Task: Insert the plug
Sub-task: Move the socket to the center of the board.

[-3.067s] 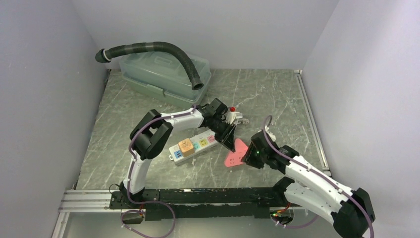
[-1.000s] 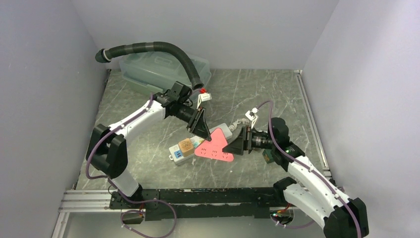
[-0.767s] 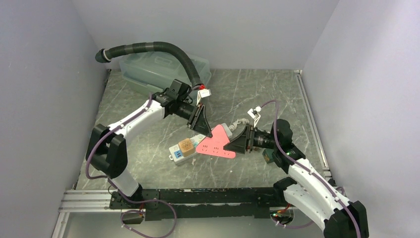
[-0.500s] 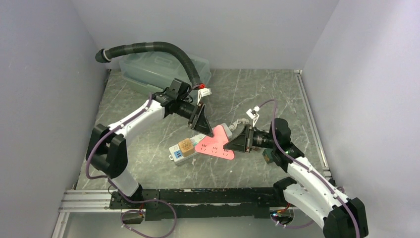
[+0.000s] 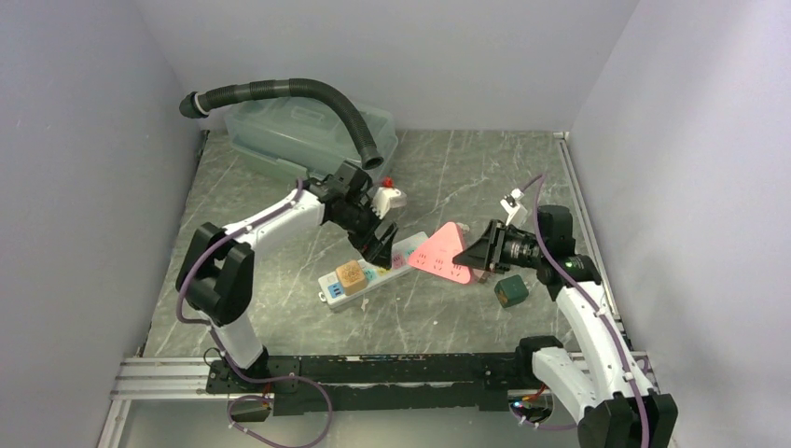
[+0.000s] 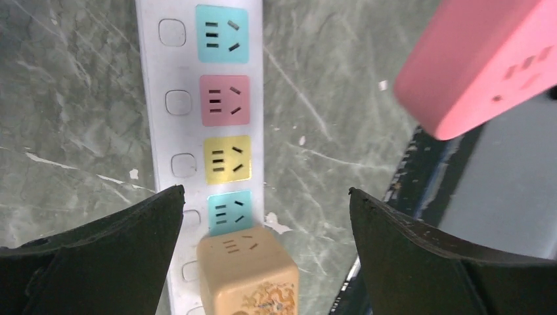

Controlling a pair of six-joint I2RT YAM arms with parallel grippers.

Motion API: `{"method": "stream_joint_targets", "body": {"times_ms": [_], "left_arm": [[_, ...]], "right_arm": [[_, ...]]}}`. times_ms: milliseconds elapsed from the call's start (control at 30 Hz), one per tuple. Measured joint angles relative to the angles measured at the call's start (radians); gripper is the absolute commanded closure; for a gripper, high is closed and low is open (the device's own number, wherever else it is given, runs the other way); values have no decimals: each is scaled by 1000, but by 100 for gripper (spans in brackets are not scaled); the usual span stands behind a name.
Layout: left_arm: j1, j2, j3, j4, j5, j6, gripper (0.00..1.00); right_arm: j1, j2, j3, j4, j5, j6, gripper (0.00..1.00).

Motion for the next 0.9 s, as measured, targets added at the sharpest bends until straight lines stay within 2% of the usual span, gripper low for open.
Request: {"method": "stream_joint_targets", "body": {"times_ms": [233, 433, 900], "left_arm": [[-106, 87, -9, 58, -224, 25, 0], [-109, 135, 0, 119, -314, 32, 0], [-164, 174, -50, 169, -360, 98, 0]], "right_arm": [[-51, -56, 17, -150, 29, -50, 100], [-69, -106, 23, -198, 27, -59, 100], [-83, -113, 20, -199, -3, -51, 100]]}}
